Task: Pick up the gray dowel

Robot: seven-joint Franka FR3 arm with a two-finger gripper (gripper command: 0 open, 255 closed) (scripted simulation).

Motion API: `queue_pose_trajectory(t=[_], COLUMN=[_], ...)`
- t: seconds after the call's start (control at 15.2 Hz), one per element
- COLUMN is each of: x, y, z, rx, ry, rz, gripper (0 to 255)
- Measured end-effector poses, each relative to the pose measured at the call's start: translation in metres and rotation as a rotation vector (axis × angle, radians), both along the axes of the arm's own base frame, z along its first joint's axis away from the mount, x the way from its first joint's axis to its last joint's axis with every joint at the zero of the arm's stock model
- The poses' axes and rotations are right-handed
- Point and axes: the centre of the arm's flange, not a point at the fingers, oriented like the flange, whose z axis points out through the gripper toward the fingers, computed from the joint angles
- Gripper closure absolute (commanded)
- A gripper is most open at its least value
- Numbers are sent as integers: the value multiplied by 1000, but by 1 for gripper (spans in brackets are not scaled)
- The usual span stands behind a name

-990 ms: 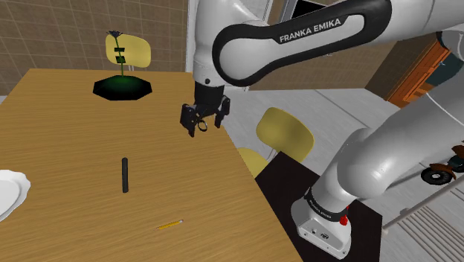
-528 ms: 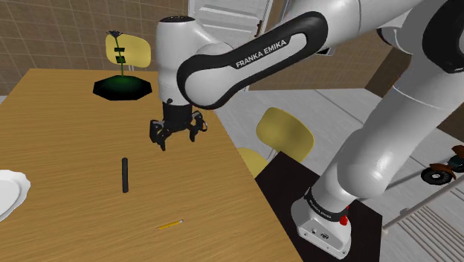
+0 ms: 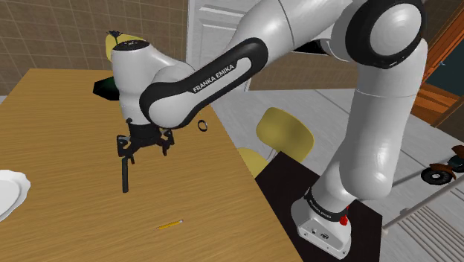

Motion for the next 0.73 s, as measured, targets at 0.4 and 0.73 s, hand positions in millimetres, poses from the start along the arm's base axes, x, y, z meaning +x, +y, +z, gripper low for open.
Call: queue_pose_trajectory(t=[0.4,0.73], x=[47,63], y=[48,60], z=[-46,-75], rx=[-11,-16], ry=[-8,-12], rz=[-71,-94], gripper=[0,0])
